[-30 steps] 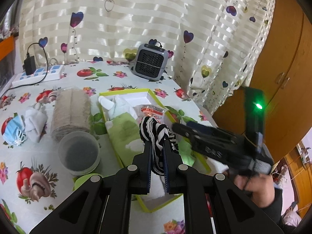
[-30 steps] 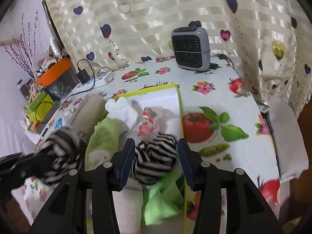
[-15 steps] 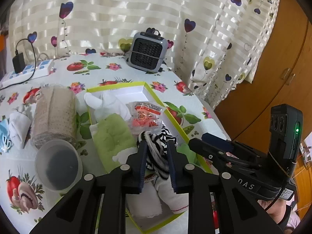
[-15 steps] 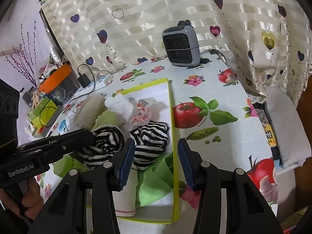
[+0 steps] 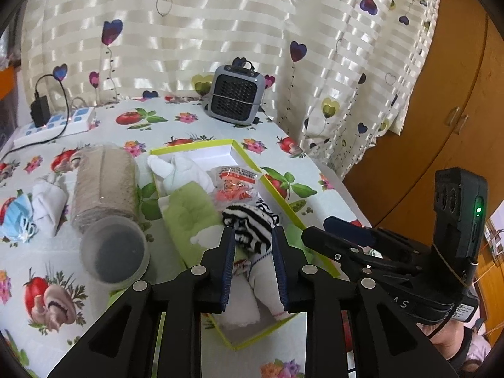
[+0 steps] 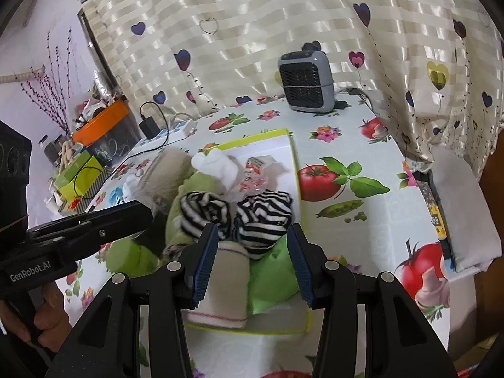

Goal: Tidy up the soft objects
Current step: 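Open the right gripper to drop the bag while the left gripper releases the sock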

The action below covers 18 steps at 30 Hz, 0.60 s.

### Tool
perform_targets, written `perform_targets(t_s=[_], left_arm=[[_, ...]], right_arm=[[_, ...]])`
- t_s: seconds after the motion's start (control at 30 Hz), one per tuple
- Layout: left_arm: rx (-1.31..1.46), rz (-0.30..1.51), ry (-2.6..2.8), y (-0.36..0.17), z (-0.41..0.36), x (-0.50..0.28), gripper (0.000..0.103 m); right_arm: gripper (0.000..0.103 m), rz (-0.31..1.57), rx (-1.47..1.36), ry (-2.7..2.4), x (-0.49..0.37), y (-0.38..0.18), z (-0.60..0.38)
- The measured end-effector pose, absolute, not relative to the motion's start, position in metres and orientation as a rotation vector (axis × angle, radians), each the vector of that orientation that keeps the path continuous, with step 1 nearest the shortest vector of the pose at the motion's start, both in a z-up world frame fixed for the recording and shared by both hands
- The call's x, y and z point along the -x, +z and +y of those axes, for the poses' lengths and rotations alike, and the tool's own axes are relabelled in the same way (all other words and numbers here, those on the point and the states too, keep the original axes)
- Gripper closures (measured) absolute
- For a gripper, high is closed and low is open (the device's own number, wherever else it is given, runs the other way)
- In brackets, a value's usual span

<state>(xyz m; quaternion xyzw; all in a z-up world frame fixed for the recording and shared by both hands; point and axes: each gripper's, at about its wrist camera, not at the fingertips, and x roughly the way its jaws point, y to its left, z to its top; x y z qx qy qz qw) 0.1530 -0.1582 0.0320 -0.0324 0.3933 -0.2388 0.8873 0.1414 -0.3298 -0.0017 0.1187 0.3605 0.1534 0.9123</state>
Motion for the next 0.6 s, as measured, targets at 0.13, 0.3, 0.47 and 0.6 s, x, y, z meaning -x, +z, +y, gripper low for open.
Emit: perform_targets(t_s=[0.13,0.3,0.47,0.6], left_arm=[[0.056,0.802,-0.490,0.037,-0.153,-0.139,0.080],[0.056,0.791,-0.482,0.044,-0.147,-0.125,0.080],[0.060,0.775,-0.467,0.051,-0.140,-0.113,0.080],[0.063,0.769,-0.453,0.055,-0.134,-0.105,0.080]], right_arm=[[0.056,0.729,-0.216,0.319,-0.131,0.007,-0.322],[0.056,0.706,-0.185,0.329,-0.115,0.017,-0.314],[0.056,0.686,-0.170,0.338,-0.103,0.026,-0.310],[0.056,0.676,-0.162,0.345,-0.096,0.031,-0.306]])
